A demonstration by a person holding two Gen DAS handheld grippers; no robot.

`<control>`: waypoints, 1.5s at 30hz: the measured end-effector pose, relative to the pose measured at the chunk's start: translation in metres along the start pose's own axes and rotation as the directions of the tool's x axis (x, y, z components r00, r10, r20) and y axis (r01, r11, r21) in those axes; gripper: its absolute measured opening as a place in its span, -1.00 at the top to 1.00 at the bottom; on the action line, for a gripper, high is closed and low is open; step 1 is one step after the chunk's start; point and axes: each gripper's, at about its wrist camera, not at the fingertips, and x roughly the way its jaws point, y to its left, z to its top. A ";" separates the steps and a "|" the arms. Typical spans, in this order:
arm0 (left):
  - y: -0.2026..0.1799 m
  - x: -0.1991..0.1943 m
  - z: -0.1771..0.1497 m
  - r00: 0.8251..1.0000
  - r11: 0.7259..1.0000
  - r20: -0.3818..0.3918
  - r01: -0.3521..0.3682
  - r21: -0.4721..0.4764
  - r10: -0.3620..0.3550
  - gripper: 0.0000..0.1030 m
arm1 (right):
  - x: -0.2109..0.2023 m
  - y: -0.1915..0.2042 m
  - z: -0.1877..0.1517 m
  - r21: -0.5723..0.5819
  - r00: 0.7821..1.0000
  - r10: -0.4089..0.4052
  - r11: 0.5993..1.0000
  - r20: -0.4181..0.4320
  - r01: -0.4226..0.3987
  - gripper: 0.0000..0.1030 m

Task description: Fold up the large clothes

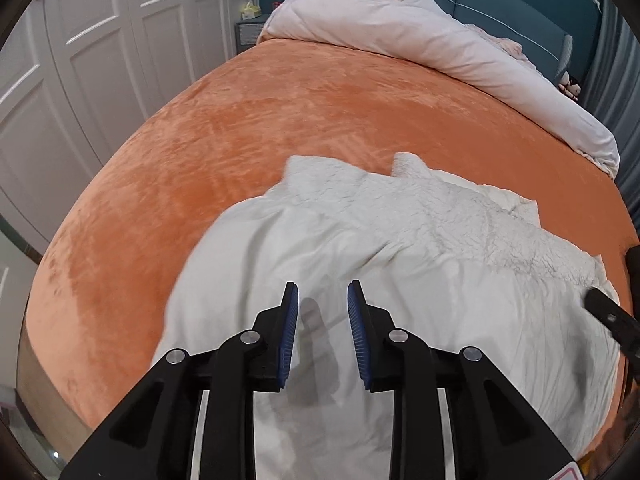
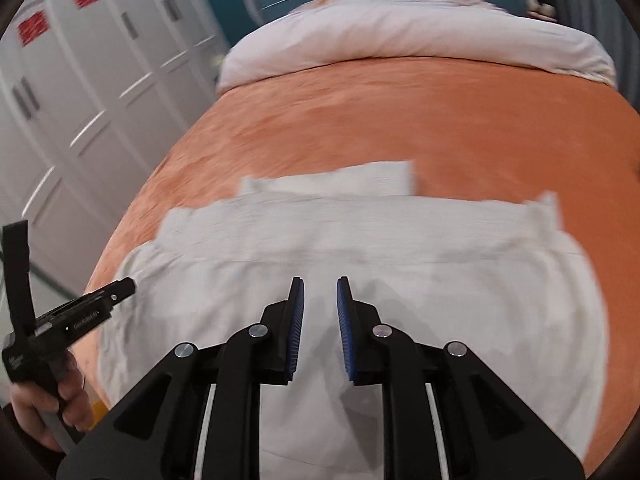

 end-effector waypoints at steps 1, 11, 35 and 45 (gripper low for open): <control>0.004 -0.001 -0.001 1.000 1.000 -0.001 -0.001 -0.004 0.001 0.49 | 0.005 0.009 0.001 -0.014 1.000 0.010 1.000 -0.009 -0.010 0.67; 0.027 0.032 0.004 0.998 0.999 -0.032 -0.050 -0.005 0.050 0.35 | 0.066 0.084 0.001 -0.142 0.991 0.039 0.988 -0.129 -0.057 0.75; 0.136 0.032 -0.105 0.941 0.751 -0.002 0.269 -0.604 -0.338 -0.35 | 0.089 0.027 -0.023 -0.012 0.981 0.019 1.000 -0.195 -0.022 0.81; -0.012 -0.122 -0.020 0.837 0.844 0.182 0.533 -0.057 -0.517 0.84 | 0.095 0.011 -0.023 0.055 0.983 0.084 0.996 -0.162 -0.076 0.81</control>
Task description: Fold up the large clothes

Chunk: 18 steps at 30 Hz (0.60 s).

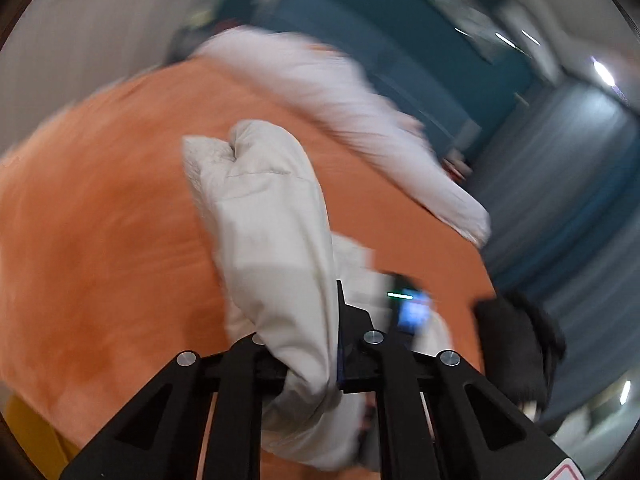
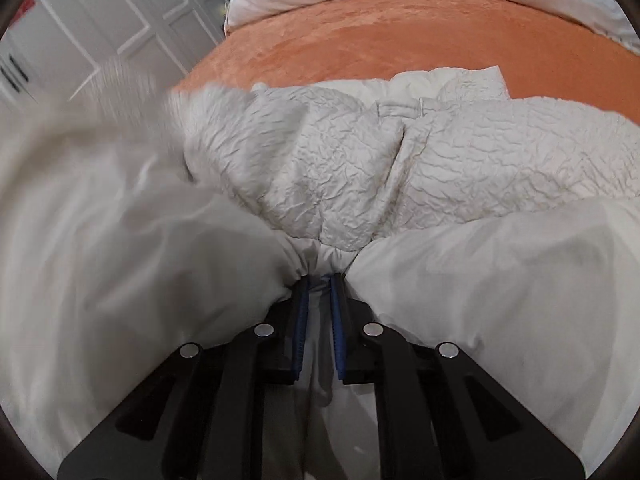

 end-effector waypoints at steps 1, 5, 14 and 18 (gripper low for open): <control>-0.026 0.006 -0.001 1.000 0.998 -0.014 0.018 0.063 -0.017 0.85 | -0.006 -0.008 -0.001 0.033 0.999 0.035 0.999 0.008 -0.035 0.81; -0.108 0.022 -0.016 0.997 0.959 -0.053 0.068 0.276 -0.056 0.88 | -0.065 -0.050 -0.016 0.174 0.983 0.167 0.969 0.074 -0.178 0.75; -0.209 0.072 -0.079 0.978 0.862 -0.208 0.120 0.493 -0.017 0.88 | -0.101 -0.102 -0.145 0.333 0.872 0.486 0.814 0.060 -0.476 1.00; -0.226 0.108 -0.124 0.950 0.792 -0.303 0.131 0.596 0.071 0.89 | -0.061 -0.096 -0.155 0.408 0.795 0.603 0.709 0.073 -0.575 1.00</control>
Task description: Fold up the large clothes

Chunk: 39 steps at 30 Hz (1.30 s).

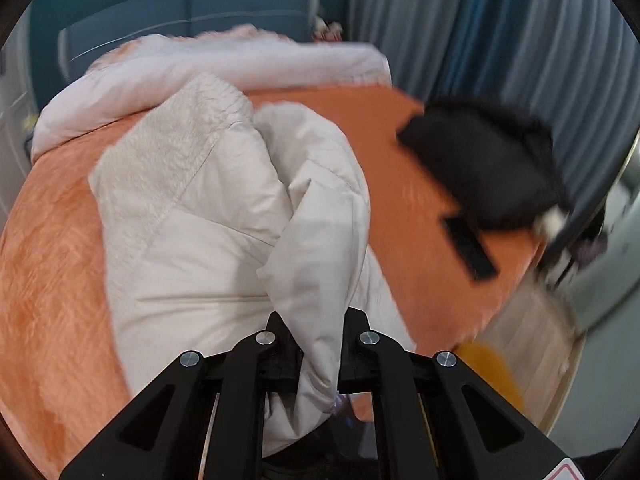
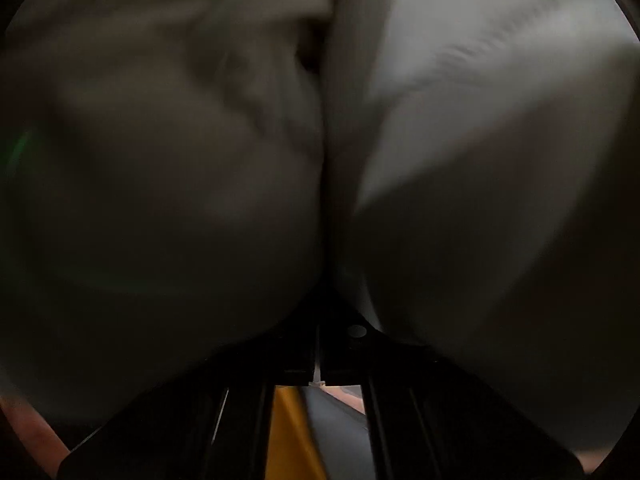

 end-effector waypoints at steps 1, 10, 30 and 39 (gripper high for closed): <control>-0.005 0.009 -0.004 1.000 1.000 -0.019 -0.008 0.027 0.009 0.89 | 0.000 -0.005 0.002 0.022 1.000 0.025 0.999 -0.017 -0.024 1.00; -0.043 0.050 -0.018 0.996 0.993 -0.091 0.016 0.120 -0.005 0.90 | -0.201 -0.028 -0.010 0.118 0.937 -0.149 0.986 0.317 0.116 0.80; -0.045 -0.004 -0.042 0.998 0.997 0.050 0.038 0.072 -0.041 -0.26 | -0.208 0.061 0.107 -0.169 0.827 -0.409 0.850 0.386 0.499 0.73; 0.056 0.034 0.024 0.987 0.971 0.037 -0.146 -0.192 0.156 -0.33 | -0.200 0.010 0.111 -0.019 0.811 -0.475 0.859 0.341 0.511 0.70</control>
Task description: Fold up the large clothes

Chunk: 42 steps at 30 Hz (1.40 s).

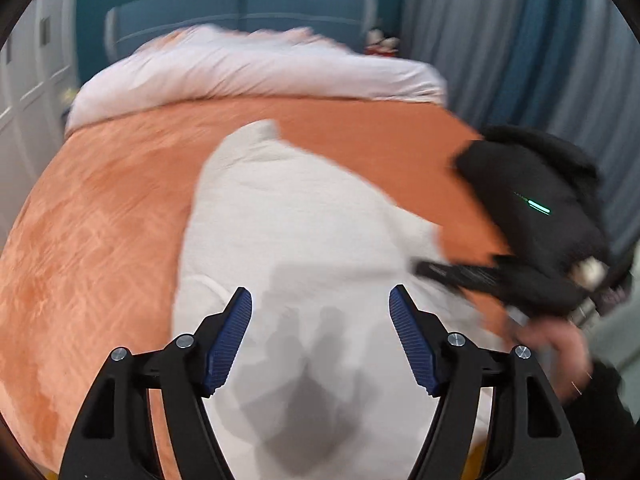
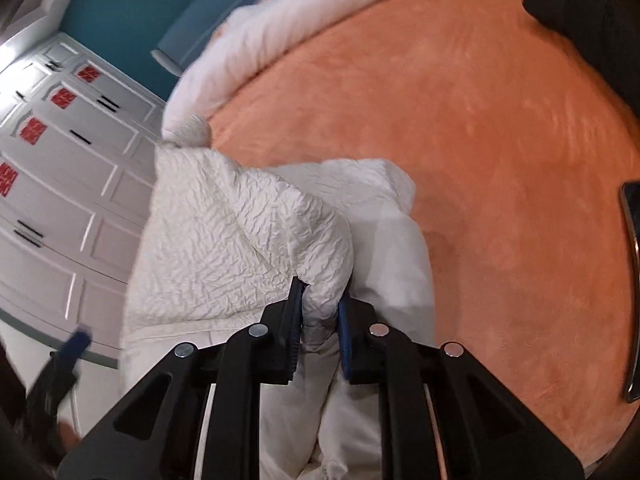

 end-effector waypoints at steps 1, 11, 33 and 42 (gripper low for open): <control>0.005 0.015 0.005 0.999 1.000 -0.019 -0.027 -0.005 0.027 -0.32 | 0.004 0.000 0.000 0.000 1.000 -0.011 1.000 -0.007 0.011 0.69; -0.002 0.081 -0.017 0.981 0.979 0.041 -0.194 0.057 0.192 -0.58 | 0.037 -0.008 -0.003 0.028 0.999 -0.016 0.999 -0.042 0.017 0.67; -0.007 0.089 -0.018 0.967 0.966 0.043 -0.253 0.060 0.250 -0.69 | -0.067 0.032 -0.059 0.033 0.999 0.041 0.999 0.022 -0.042 0.04; 0.015 0.022 -0.033 0.989 0.988 -0.002 -0.149 -0.049 0.150 -0.67 | -0.066 0.011 -0.097 0.013 0.997 -0.055 0.998 0.056 0.054 0.90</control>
